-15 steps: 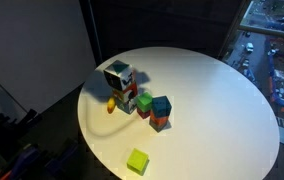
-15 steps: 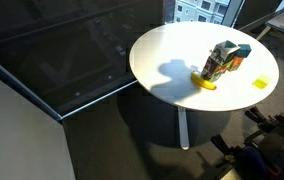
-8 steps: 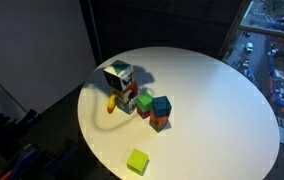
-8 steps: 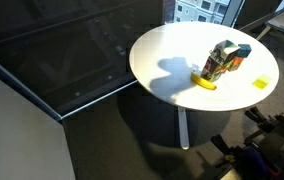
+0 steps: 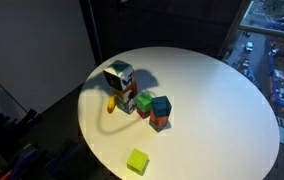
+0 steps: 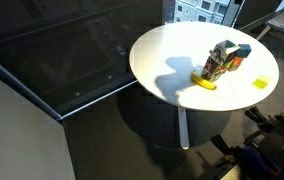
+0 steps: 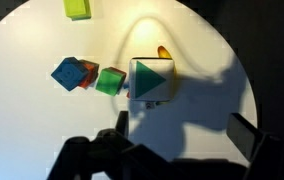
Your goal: Move the soft cube from the top of the left stack and place it on the blue block on the right stack
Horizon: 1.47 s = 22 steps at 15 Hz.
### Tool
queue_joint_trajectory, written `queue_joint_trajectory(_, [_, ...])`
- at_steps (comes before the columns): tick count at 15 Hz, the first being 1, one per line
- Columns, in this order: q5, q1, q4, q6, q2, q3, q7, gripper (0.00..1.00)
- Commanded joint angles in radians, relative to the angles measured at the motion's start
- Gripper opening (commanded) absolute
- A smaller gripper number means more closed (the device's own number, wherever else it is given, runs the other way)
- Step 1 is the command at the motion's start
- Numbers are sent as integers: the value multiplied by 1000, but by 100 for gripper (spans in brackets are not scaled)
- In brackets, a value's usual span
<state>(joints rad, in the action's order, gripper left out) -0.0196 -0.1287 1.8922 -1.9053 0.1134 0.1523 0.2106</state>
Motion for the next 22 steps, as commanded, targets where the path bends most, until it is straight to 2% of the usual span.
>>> queue_joint_trajectory(1, [46, -27, 41, -79, 2, -5, 57, 100])
queue_joint_trajectory(9, [29, -41, 186, -285, 4, -6, 136, 100])
queue_joint_trajectory(15, [14, -36, 255, -375, 21, -3, 85, 100])
queue_joint_trajectory(18, [10, -35, 271, -407, 30, -2, 57, 100])
queue_joint_trajectory(22, [25, -38, 257, -383, 41, -9, 84, 100])
